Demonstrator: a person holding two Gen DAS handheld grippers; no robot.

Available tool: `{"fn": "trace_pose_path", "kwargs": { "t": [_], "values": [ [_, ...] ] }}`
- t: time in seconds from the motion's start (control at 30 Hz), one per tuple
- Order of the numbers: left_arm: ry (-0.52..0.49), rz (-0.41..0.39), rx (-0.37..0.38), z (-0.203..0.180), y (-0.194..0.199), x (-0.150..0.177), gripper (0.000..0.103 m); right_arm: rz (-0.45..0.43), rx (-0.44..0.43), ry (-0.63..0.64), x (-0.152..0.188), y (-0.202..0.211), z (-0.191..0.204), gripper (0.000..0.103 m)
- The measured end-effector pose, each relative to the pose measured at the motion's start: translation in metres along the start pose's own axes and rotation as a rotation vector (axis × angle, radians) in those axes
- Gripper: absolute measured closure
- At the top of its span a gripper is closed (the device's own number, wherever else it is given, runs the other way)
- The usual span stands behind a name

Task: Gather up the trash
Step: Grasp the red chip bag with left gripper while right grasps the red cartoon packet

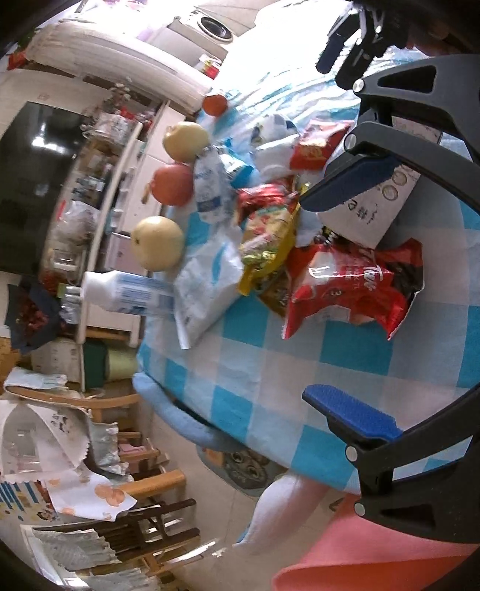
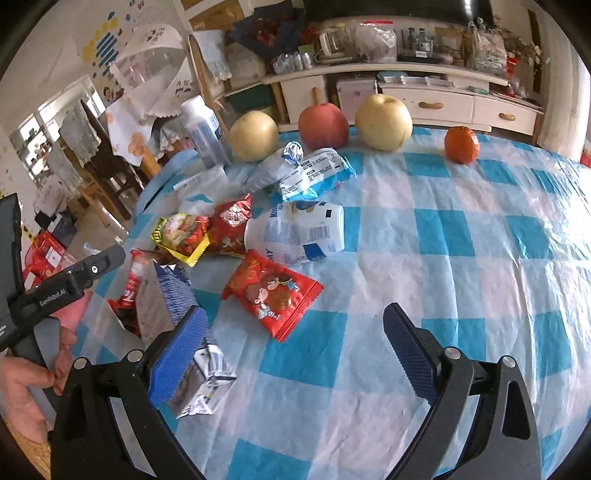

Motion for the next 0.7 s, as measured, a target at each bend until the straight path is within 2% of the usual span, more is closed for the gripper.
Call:
{"fn": "trace_pose_path", "kwargs": {
  "t": [0.13,0.37,0.63,0.7],
  "values": [
    [-0.010,0.041,-0.004,-0.003,-0.012,0.004,0.018,0.031,-0.024,0.016,-0.001,-0.010,0.003,0.008],
    [-0.013,0.079,0.003,-0.008,-0.027,0.007,0.027,0.061,-0.048,0.013,-0.004,-0.029,0.001,0.008],
    [-0.021,0.101,0.047,-0.021,-0.035,0.012,0.028,0.067,-0.016,0.024,-0.005,-0.044,-0.006,0.008],
    [-0.026,0.111,0.082,-0.027,-0.036,0.014,0.029,0.072,-0.014,0.054,-0.004,-0.046,0.001,0.008]
  ]
}}
Point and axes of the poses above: each gripper's, at about its wrist camera, not at the fingertips, and y roughly against the way its jaws point, z to its left, x to its underside, the point moved 7 cm from there along -y, roughly the way its jaws point, and after that the axes turned 9 degrees about -y, right-handed, at the moved point
